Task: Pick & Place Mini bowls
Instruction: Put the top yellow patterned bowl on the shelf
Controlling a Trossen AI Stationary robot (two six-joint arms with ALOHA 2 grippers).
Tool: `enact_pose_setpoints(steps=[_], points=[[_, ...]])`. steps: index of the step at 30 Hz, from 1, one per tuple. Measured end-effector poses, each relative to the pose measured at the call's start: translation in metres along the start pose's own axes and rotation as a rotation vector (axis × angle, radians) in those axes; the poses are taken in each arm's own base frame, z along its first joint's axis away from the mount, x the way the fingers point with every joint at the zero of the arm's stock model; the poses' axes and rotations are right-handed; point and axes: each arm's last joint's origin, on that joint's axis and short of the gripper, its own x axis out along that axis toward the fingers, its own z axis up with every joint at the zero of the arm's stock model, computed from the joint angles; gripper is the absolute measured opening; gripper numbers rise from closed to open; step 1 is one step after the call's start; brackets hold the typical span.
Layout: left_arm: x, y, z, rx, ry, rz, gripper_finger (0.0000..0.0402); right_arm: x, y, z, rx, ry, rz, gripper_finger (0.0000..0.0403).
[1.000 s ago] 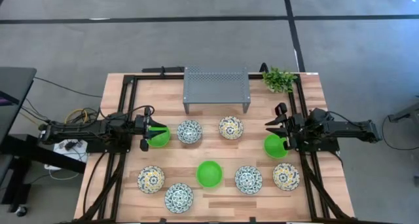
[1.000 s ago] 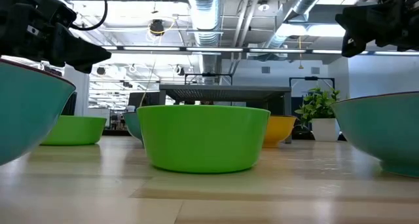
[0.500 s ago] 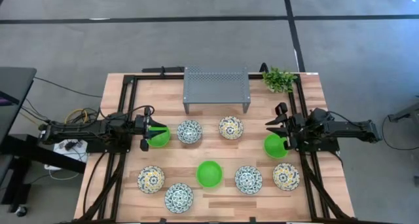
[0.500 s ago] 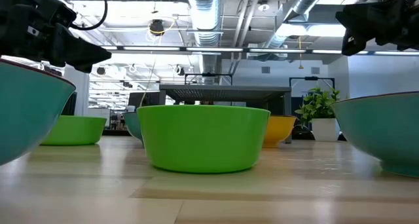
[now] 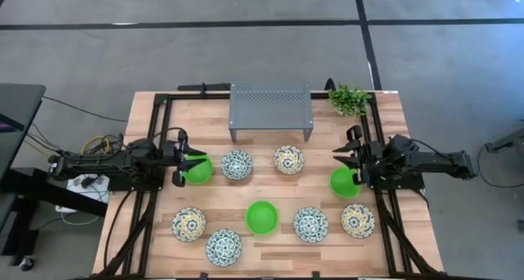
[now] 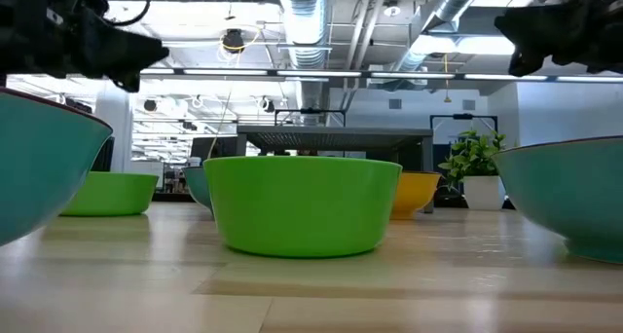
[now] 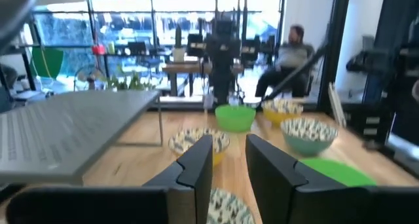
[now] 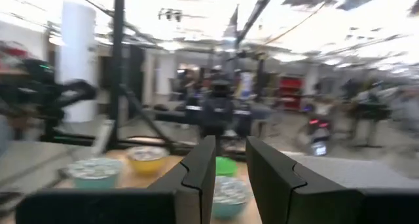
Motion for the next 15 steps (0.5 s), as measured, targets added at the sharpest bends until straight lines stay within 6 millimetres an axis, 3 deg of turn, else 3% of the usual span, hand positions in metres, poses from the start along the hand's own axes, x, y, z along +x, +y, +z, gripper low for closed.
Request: enact_pose_setpoints(steps=[7,15], points=[[-0.001,0.004,0.026,0.080,-0.205,0.109,0.0097,0.006,-0.009,0.024,0.032,-0.054,-0.081,0.0105],[0.015,0.008,0.058,0.070,-0.169,0.195,0.0146,0.039,-0.019,0.052,0.112,0.146,-0.106,0.0169]])
